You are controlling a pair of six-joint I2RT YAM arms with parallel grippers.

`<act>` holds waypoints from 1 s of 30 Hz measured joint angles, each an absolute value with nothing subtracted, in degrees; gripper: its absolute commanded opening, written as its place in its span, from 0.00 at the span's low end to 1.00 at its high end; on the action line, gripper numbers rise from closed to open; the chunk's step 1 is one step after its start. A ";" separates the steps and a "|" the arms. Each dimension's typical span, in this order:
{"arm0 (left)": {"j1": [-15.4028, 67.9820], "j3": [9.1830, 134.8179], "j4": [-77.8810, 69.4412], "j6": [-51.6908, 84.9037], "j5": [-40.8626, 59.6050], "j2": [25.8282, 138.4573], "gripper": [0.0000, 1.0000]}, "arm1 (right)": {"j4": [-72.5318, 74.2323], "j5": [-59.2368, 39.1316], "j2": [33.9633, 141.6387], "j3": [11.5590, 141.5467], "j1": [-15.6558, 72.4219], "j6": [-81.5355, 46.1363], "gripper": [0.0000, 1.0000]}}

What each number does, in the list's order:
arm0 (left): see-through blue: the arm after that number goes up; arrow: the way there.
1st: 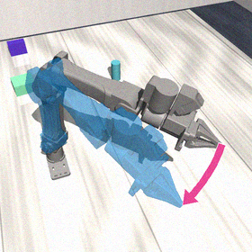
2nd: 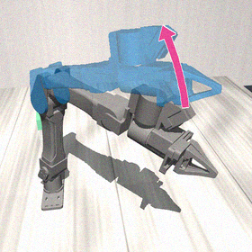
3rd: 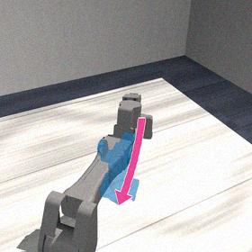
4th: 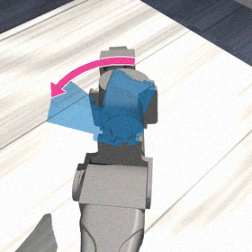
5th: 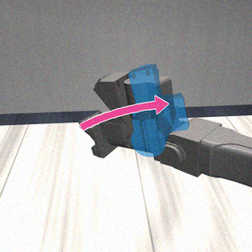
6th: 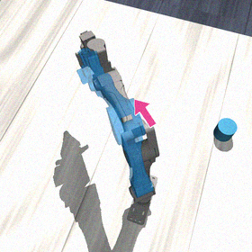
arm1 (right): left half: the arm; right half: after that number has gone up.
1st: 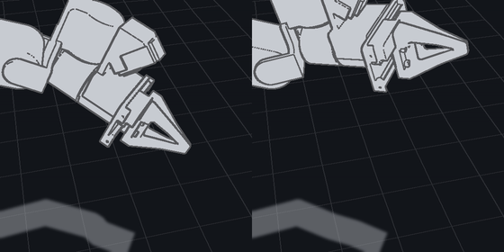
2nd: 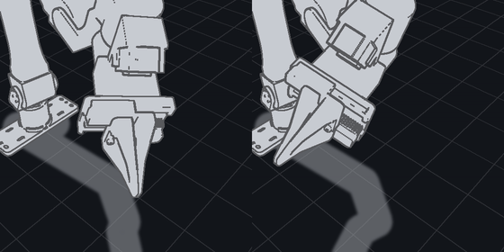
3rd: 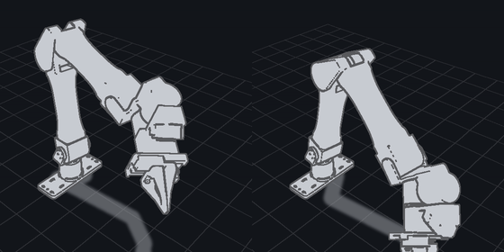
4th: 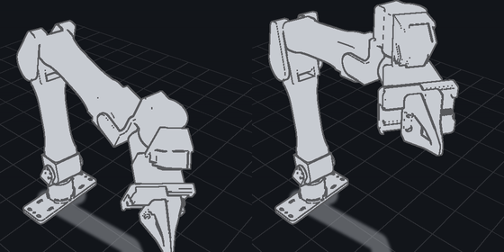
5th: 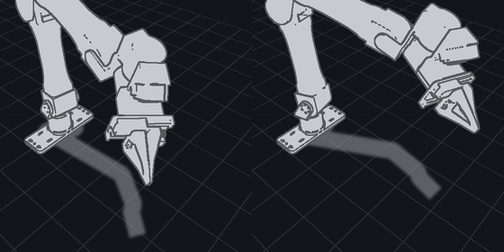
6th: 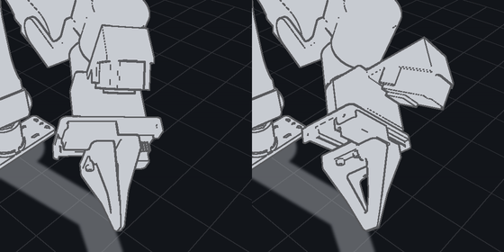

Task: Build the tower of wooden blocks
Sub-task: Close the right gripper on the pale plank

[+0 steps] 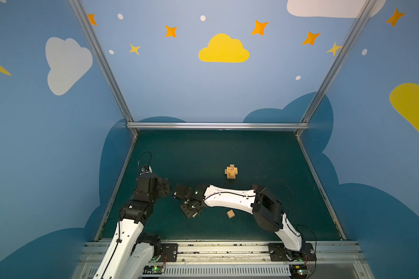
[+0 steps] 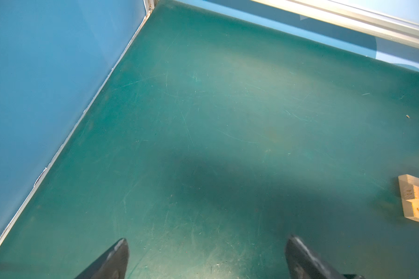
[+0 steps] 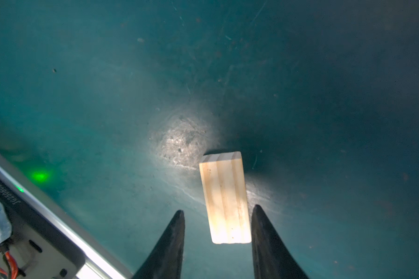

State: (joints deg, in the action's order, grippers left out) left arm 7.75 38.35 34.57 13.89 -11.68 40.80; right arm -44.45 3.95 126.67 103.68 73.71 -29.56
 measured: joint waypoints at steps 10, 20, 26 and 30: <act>7.75 38.35 34.57 13.74 -11.20 40.45 1.00 | -46.59 3.97 129.21 106.72 73.71 -29.54 0.34; 7.77 38.35 34.54 13.26 -10.61 40.16 1.00 | -48.34 4.10 130.52 108.53 73.71 -29.47 0.33; 7.88 38.35 34.54 12.64 -10.35 39.77 1.00 | -48.90 4.84 130.98 108.88 73.71 -29.45 0.33; 7.88 38.35 34.52 12.51 -10.35 39.53 1.00 | -49.54 5.19 131.90 109.47 73.71 -29.41 0.33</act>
State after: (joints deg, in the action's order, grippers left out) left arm 7.88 38.35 34.52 12.51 -10.35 39.53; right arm -49.54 5.19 131.90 109.47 73.71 -29.41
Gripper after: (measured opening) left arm 0.996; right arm 0.327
